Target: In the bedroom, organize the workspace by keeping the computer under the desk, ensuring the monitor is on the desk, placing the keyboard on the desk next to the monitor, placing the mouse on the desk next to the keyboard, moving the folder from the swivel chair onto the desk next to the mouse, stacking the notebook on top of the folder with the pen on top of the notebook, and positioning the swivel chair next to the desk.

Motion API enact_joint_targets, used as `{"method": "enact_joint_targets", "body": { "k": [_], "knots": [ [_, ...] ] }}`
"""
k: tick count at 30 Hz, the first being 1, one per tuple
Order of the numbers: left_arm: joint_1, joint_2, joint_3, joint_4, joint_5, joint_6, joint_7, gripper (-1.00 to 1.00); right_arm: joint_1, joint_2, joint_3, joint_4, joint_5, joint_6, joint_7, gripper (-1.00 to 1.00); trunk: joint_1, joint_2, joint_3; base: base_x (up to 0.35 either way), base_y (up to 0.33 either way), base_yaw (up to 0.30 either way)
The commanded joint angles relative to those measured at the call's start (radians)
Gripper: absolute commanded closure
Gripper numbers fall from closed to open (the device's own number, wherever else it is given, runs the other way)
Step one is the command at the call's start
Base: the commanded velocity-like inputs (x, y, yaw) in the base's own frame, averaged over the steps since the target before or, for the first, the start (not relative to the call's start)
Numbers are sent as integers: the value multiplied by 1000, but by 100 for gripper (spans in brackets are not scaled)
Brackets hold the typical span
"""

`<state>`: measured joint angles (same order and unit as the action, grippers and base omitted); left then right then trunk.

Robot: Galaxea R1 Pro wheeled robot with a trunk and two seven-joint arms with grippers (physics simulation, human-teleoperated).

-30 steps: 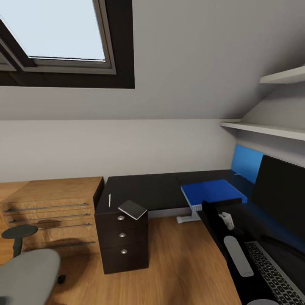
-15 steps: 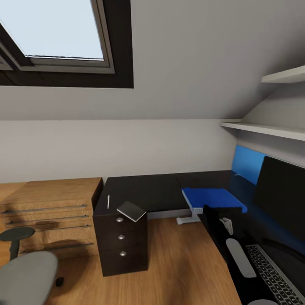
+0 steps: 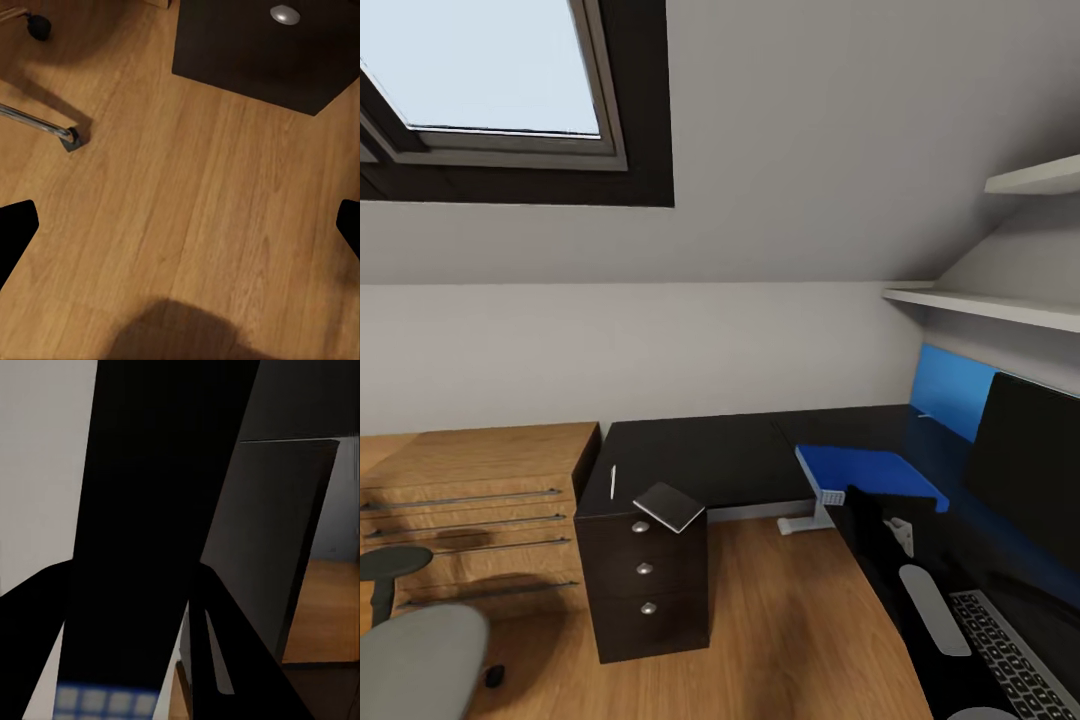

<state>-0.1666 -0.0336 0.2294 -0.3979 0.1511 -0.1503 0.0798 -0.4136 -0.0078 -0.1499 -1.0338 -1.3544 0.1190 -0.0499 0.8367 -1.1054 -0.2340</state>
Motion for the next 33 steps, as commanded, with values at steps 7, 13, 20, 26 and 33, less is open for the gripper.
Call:
{"method": "enact_joint_targets", "body": {
  "k": [7, 13, 20, 26, 33],
  "knots": [
    [-1, -1, -1, 0, 10, -3, 1, -100, -1, 1, -10, 15, -8, -37, -11, 100, 0, -1, -1, 3, 0, 0],
    [-1, -2, -1, 0, 10, -3, 1, -100, -1, 1, -10, 11, -9, -47, -5, 100, 0, -1, -1, 0, 0, 0],
    [-1, -2, -1, 1, 10, -3, 1, -100, -1, -1, -11, 8, -8, -46, -5, 100, 0, -1, -1, 0, 0, 0],
    [-1, -2, -1, 1, 10, -2, 1, -100, -1, 1, -8, 6, -8, -49, 9, 100, 0, -1, -1, 0, 0, 0],
    [-1, -3, -1, 1, 10, -2, 1, -100, -1, 1, -2, 6, -8, -45, 17, 100, 0, -1, -1, 50, 0, 0]
  ]
}}
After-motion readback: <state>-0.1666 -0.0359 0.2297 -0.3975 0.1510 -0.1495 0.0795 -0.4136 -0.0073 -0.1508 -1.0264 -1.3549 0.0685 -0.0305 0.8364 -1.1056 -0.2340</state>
